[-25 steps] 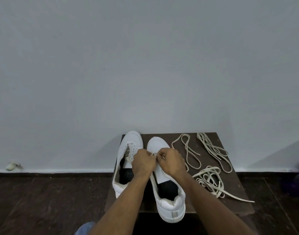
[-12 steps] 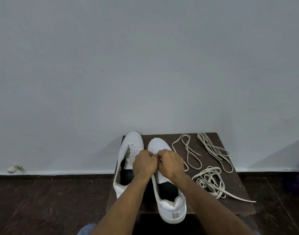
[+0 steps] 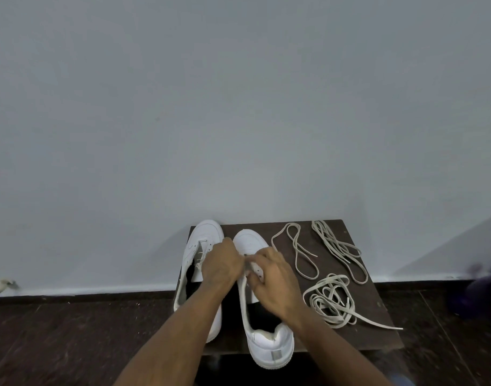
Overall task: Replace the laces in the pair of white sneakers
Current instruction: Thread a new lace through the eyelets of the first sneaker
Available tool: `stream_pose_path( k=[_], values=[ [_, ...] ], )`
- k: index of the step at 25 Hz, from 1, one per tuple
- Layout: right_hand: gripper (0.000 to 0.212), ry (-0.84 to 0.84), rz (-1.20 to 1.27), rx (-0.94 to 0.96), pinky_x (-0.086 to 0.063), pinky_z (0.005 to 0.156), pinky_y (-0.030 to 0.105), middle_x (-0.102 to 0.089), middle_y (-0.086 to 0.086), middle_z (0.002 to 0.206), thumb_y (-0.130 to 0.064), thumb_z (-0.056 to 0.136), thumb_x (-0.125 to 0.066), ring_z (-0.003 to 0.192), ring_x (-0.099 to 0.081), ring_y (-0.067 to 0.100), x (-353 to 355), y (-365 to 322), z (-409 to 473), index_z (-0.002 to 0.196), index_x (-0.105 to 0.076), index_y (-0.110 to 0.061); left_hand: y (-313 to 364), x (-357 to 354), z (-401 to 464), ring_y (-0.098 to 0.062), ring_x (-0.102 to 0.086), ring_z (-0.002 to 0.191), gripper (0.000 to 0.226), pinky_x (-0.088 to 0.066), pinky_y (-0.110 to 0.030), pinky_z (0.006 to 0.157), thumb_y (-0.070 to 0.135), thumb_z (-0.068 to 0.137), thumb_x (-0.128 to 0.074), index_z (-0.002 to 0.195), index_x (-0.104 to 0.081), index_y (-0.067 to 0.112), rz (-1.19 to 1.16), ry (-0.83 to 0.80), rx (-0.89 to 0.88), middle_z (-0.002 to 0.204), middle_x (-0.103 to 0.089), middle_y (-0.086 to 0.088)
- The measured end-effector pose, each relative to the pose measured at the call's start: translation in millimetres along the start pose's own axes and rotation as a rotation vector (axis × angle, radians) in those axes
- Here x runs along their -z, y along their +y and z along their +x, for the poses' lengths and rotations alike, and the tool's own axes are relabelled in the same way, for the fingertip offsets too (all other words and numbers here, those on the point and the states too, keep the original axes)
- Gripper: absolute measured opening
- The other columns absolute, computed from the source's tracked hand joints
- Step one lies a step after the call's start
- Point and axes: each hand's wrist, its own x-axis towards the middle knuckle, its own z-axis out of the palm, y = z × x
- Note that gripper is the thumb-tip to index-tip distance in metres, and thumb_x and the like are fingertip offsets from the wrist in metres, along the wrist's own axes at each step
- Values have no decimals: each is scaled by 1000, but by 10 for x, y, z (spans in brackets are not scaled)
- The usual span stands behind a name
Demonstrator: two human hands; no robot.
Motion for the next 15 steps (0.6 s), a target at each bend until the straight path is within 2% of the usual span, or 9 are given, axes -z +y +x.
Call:
stream_pose_path(
  k=[1, 3, 4, 6, 7, 8, 10, 11, 15],
  values=[
    [26, 43, 11, 55, -48, 77, 35, -61, -6, 93, -36, 87, -50, 89, -56, 17, 28, -36, -140, 92, -70, -21, -7, 61, -21, -32, -61, 100, 20, -42, -34, 74, 13, 89, -45, 106, -55, 10, -3, 75, -45, 105, -64, -8],
    [33, -23, -65, 127, -45, 72, 33, -61, -6, 75, -45, 85, -49, 75, -55, 16, 67, -129, -397, 70, -65, -20, 14, 211, -10, -32, -60, 91, 13, -45, -33, 75, 14, 89, -44, 96, -54, 11, -162, 189, -46, 97, -63, -7],
    [38, -103, -138, 136, -41, 75, 33, -62, -5, 72, -49, 86, -47, 74, -55, 16, 67, -173, -470, 67, -63, -20, 38, 324, 60, -30, -61, 86, 13, -48, -35, 77, 15, 88, -42, 90, -54, 10, -422, 208, 37, 93, -65, -8],
    [42, -235, -268, 109, -35, 84, 33, -64, -1, 76, -52, 87, -45, 78, -56, 18, 71, -225, -493, 66, -59, -18, 156, 648, 155, -28, -66, 74, 19, -56, -41, 76, 9, 91, -37, 84, -54, 7, -1135, 155, 272, 87, -68, -16],
    [42, -259, -315, 101, -34, 87, 33, -65, 2, 78, -51, 87, -45, 80, -57, 20, 80, -250, -477, 66, -57, -17, 217, 834, 158, -26, -67, 69, 21, -57, -39, 72, 5, 94, -33, 88, -54, 5, -1417, 118, 337, 80, -68, -16],
    [41, -270, -354, 95, -34, 89, 35, -66, 5, 80, -50, 88, -46, 82, -58, 23, 87, -286, -457, 67, -55, -17, 283, 1057, 134, -24, -68, 65, 23, -57, -36, 67, 4, 97, -30, 92, -53, 5, -1579, 102, 337, 72, -67, -13],
    [41, -290, -404, 77, -34, 92, 38, -67, 10, 85, -48, 90, -45, 86, -59, 27, 74, -336, -435, 70, -57, -14, 448, 1543, 26, -21, -69, 59, 30, -58, -31, 56, 5, 99, -24, 85, -50, 6, -1748, 92, 244, 58, -64, -6],
    [41, -293, -416, 65, -33, 94, 39, -67, 11, 87, -47, 91, -45, 88, -59, 28, 72, -353, -440, 73, -59, -13, 528, 1778, -42, -20, -69, 57, 34, -57, -30, 54, 6, 100, -22, 78, -48, 9, -1806, 95, 182, 58, -63, -5],
    [42, -290, -430, 20, -34, 95, 39, -68, 13, 88, -46, 91, -44, 89, -60, 30, 88, -389, -458, 76, -61, -12, 796, 2501, -290, -20, -70, 52, 33, -59, -33, 56, 10, 101, -19, 80, -45, 10, -1922, 113, 26, 76, -59, -8]
  ],
)
